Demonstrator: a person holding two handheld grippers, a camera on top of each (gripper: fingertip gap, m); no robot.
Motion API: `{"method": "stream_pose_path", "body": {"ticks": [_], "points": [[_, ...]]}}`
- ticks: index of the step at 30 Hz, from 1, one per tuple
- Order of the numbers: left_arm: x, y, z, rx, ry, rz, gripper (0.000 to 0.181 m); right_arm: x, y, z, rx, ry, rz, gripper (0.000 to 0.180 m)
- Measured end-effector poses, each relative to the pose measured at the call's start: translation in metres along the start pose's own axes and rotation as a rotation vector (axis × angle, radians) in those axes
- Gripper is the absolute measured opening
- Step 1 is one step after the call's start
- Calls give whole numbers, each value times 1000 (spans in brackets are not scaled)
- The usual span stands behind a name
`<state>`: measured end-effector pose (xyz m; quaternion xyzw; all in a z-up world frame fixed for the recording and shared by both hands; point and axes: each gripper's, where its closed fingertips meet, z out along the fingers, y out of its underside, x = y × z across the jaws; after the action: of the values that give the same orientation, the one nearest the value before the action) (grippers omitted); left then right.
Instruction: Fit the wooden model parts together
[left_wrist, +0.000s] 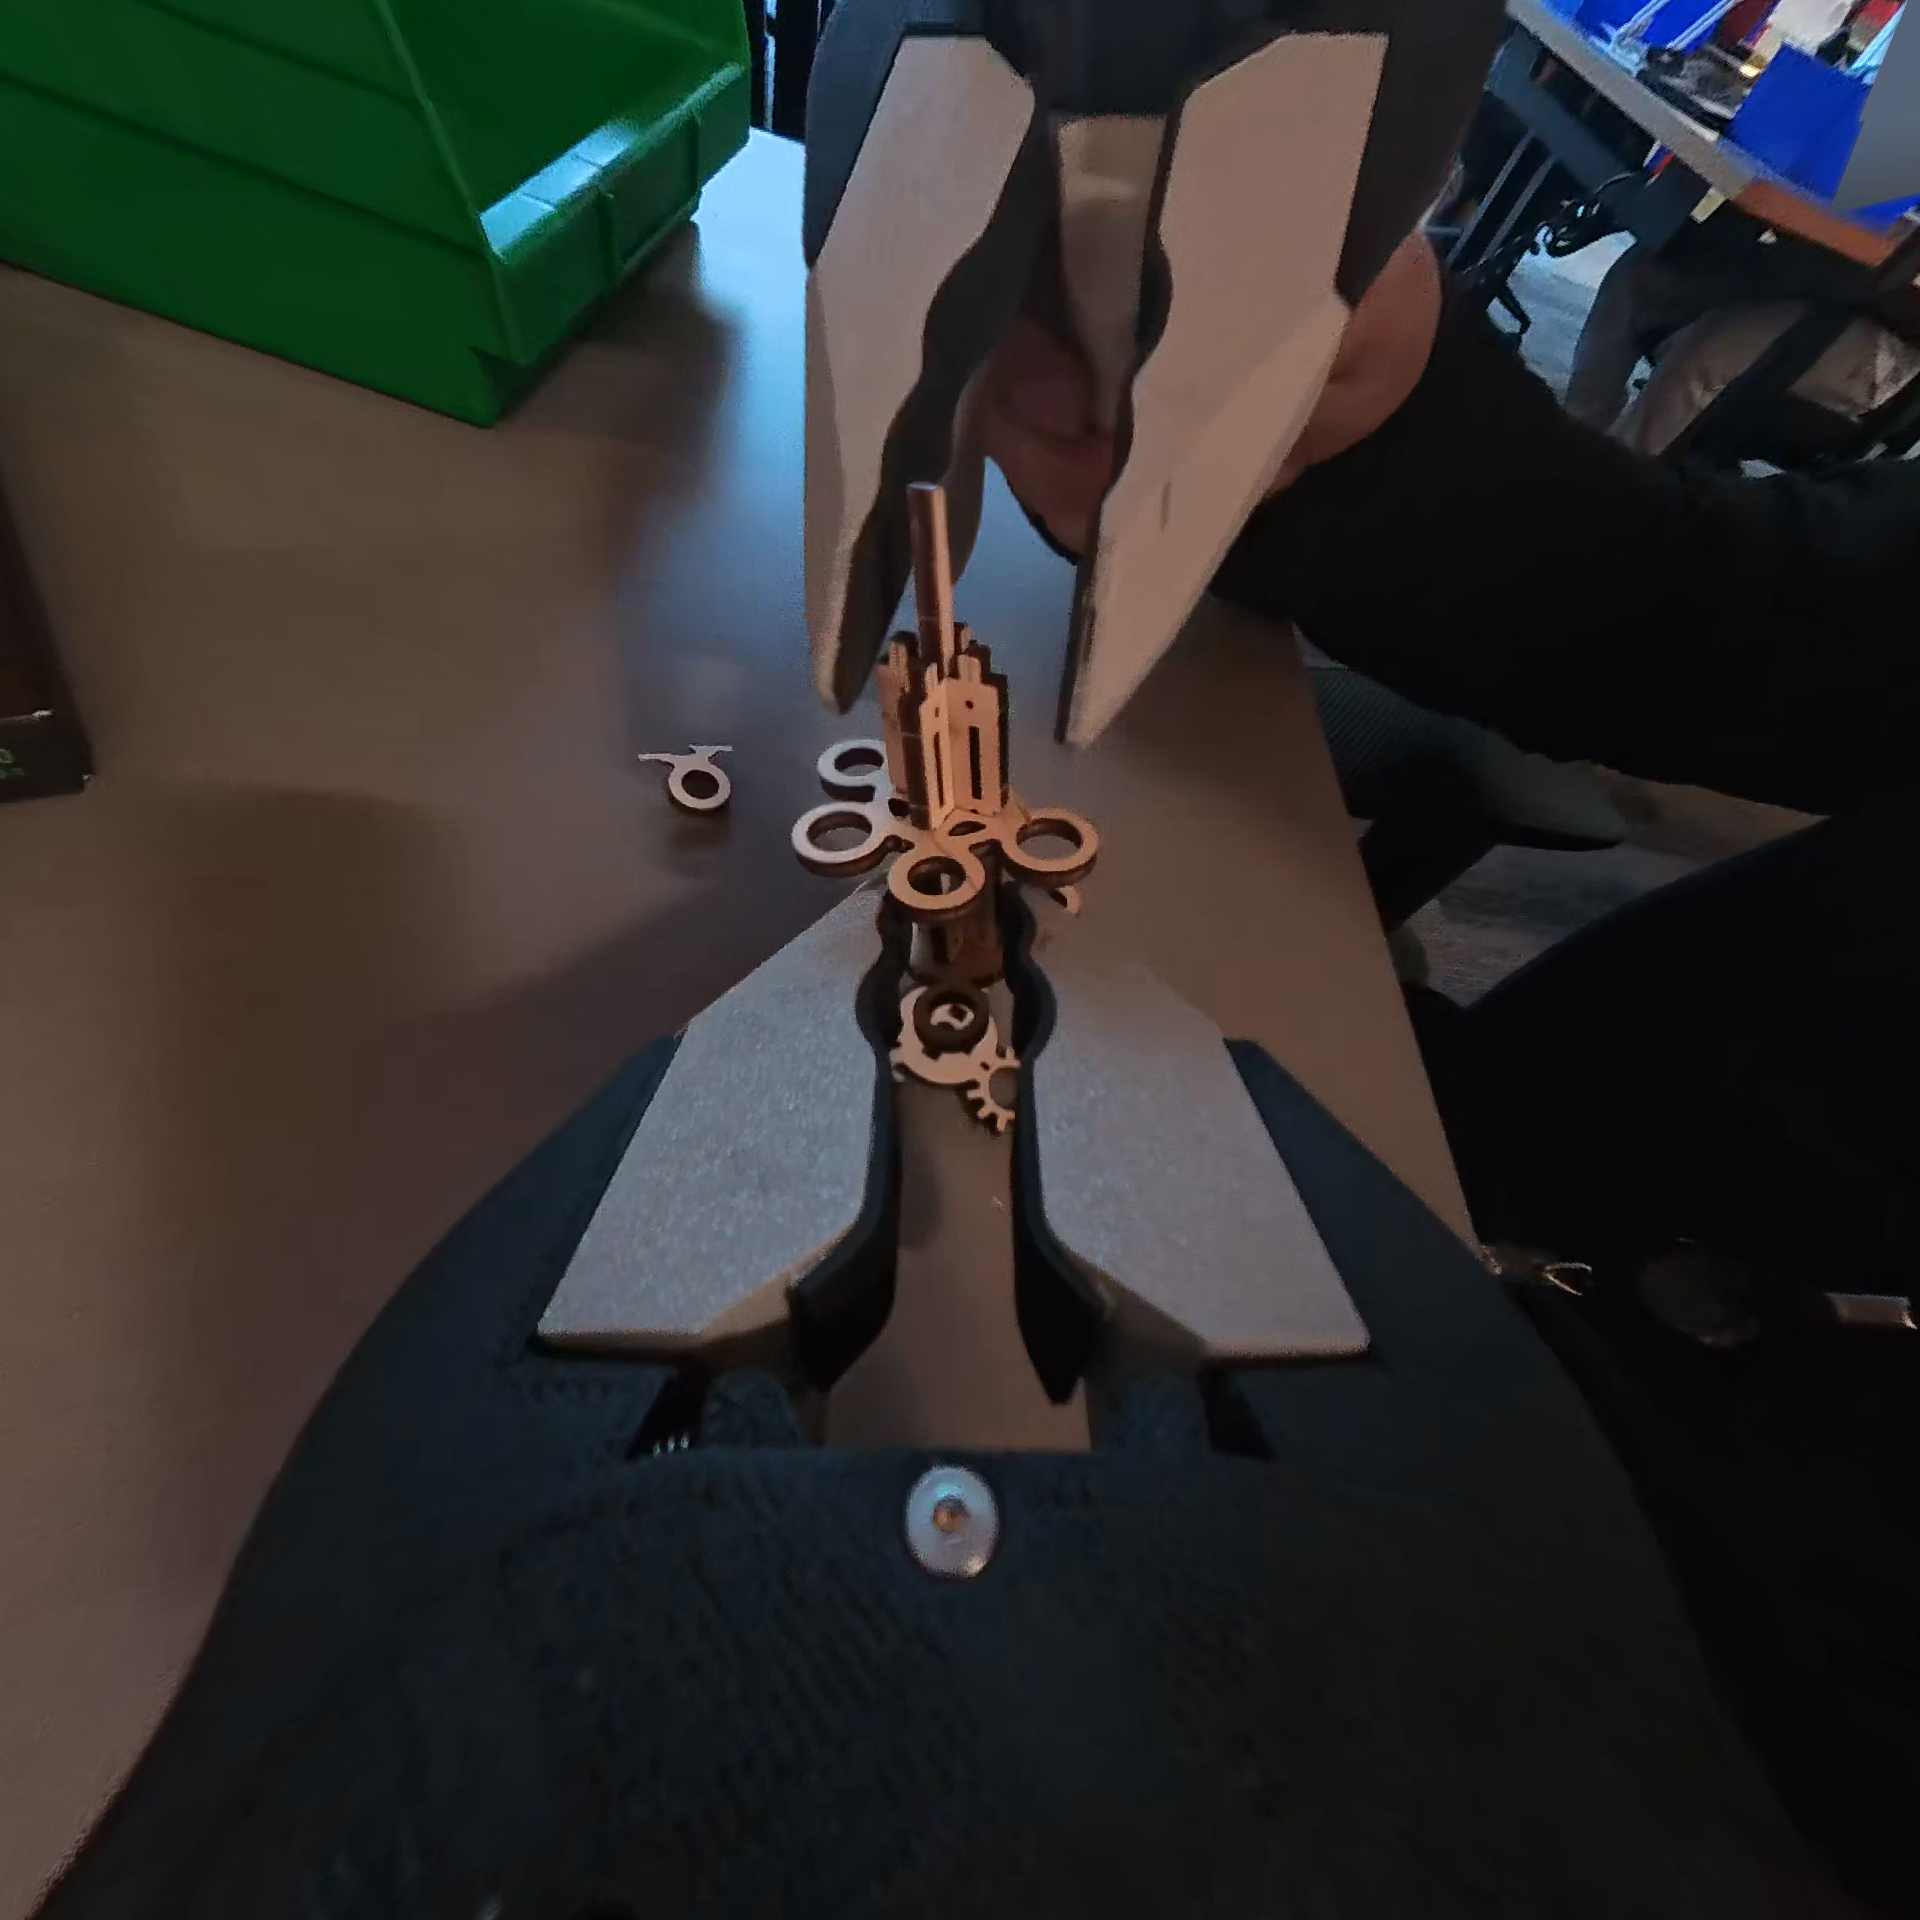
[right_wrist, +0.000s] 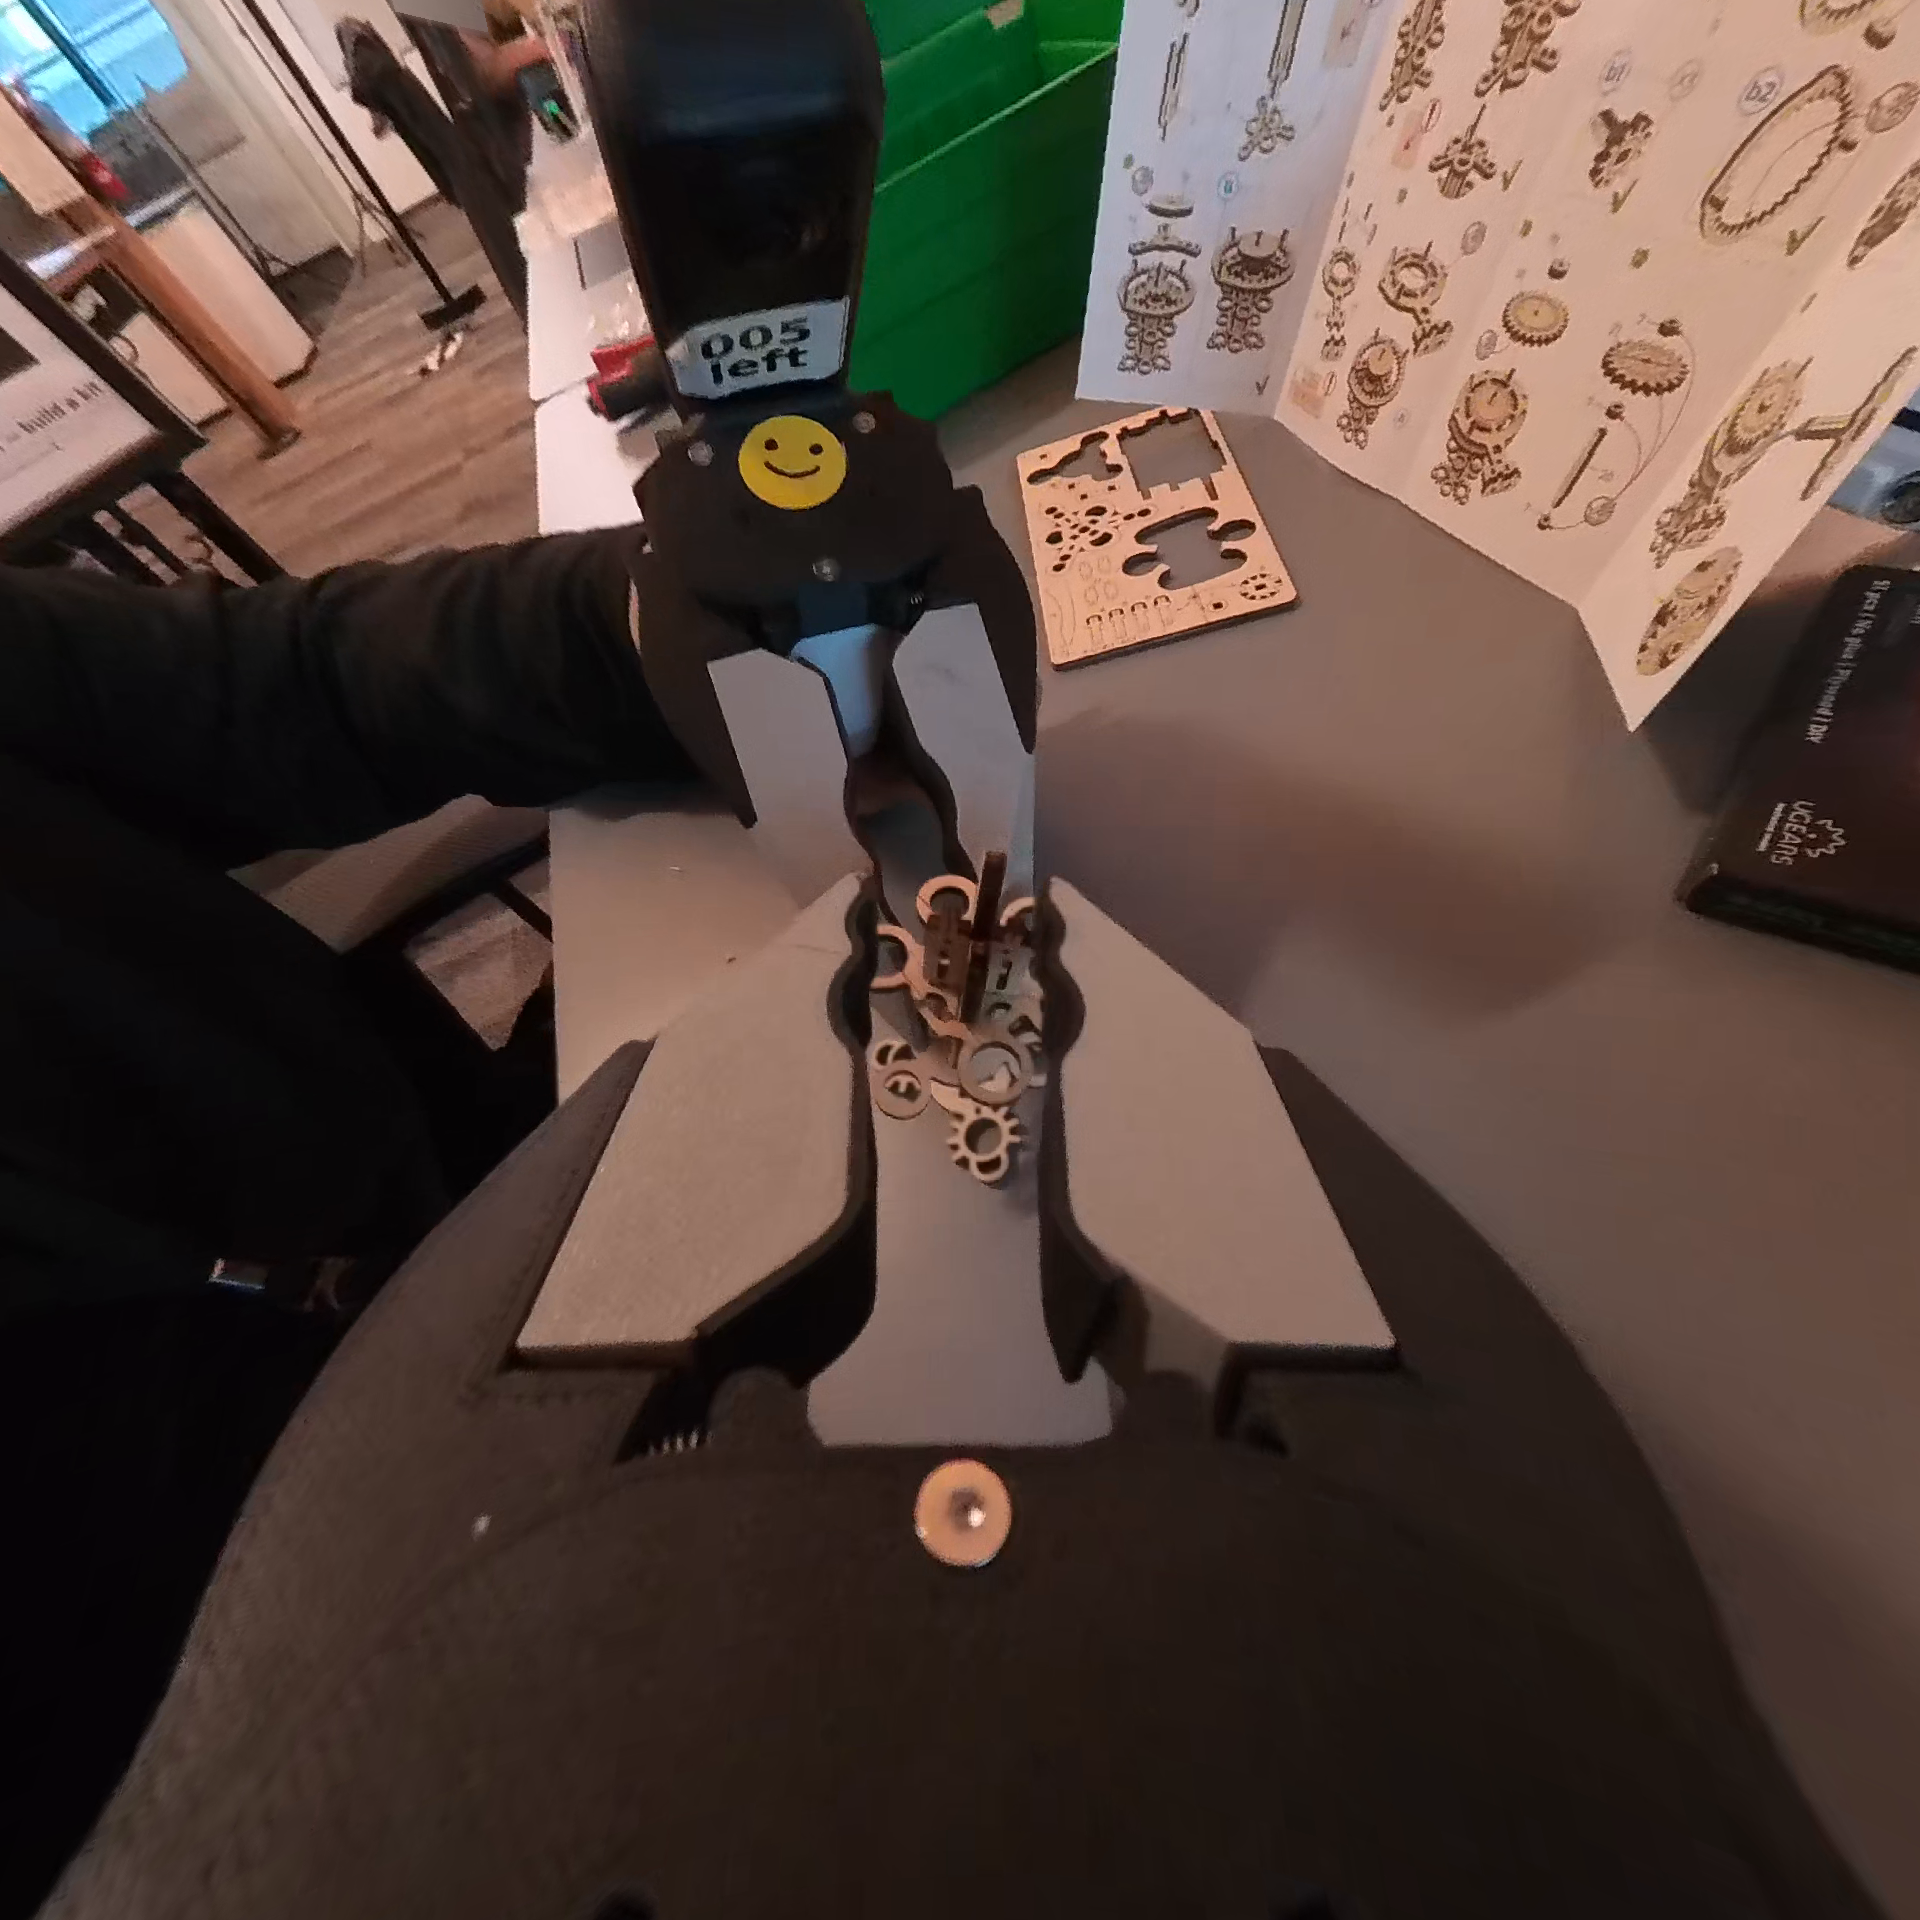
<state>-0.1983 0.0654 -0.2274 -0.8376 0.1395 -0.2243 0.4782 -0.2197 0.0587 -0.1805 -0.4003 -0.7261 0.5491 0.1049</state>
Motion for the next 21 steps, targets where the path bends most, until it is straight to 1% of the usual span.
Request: {"method": "stream_pose_path", "body": {"ticks": [4, 13, 21], "points": [[0, -2, -2, 17, -1, 1, 14, 2, -7, -6, 38, -21, 37, 15], [-1, 0, -2, 6, -18, 19, 14, 4, 5, 4, -35, 23, -7, 17], [0, 5, -3, -20, 13, -43, 15, 3, 9, 7, -54, 69, -23, 17]]}}
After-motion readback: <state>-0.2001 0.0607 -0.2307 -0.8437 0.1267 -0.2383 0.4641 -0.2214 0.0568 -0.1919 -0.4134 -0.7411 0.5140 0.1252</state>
